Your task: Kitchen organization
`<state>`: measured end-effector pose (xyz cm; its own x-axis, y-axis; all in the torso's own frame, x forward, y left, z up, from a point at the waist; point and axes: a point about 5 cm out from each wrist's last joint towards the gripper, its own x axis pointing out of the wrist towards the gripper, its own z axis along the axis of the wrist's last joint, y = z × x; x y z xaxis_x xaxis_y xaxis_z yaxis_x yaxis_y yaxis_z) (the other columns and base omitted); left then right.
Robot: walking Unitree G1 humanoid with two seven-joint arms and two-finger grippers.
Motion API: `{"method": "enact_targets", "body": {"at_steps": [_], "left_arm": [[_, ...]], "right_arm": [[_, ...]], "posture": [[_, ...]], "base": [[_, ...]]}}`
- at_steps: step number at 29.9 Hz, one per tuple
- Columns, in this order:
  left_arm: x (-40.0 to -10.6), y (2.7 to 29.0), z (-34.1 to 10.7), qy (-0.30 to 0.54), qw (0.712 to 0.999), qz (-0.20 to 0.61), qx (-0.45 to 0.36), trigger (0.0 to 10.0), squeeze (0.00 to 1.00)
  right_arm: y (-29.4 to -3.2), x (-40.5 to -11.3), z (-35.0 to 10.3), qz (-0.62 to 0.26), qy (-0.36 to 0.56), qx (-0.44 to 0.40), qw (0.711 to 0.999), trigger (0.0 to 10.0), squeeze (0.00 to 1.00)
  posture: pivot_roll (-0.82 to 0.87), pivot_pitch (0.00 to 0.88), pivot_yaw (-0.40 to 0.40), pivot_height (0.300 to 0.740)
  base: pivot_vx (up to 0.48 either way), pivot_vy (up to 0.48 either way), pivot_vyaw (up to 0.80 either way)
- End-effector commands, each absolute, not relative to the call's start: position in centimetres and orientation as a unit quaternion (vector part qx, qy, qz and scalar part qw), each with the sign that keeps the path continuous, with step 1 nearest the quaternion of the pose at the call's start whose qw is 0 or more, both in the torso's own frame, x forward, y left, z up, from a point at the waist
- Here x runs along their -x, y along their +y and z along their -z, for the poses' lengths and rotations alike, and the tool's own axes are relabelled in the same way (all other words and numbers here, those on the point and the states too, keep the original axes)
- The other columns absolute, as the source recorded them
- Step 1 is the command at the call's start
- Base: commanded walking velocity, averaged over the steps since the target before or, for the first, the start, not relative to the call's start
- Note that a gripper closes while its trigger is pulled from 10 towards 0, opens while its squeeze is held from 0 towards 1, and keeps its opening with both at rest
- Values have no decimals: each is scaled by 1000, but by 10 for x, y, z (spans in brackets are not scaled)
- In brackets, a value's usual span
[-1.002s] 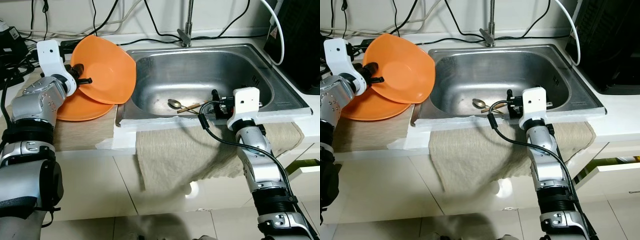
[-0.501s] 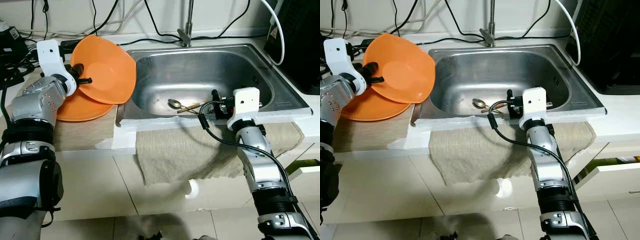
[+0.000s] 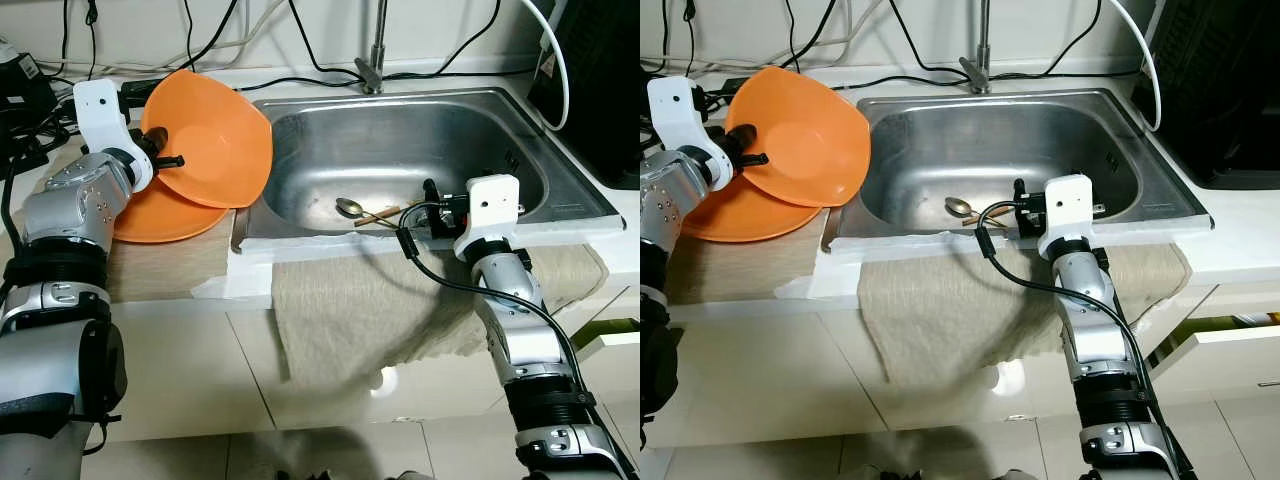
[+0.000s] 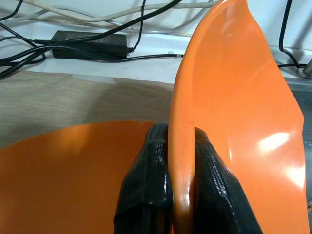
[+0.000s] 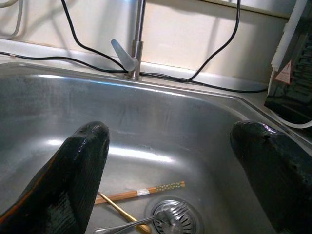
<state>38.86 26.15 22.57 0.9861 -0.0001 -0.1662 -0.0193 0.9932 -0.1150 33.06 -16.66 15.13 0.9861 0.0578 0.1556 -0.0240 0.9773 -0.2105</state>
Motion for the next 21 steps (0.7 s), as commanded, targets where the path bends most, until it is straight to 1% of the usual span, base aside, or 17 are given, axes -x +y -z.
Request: {"method": "enact_targets", "body": {"at_steps": [1,21], "left_arm": [[-388,262,-215,114,992,-12,47,0,0],[-389,261,-216,114,992,-13,47,0,0]], "right_arm": [[-168,-332,-155,-18,-85,101,991,10000,0],[-169,-335,-155,-18,-83,101,991,10000,0]], "posture": [[-70,0,39,740],[-71,0,40,740]], "base": [[0,0,0],[0,0,0]]}}
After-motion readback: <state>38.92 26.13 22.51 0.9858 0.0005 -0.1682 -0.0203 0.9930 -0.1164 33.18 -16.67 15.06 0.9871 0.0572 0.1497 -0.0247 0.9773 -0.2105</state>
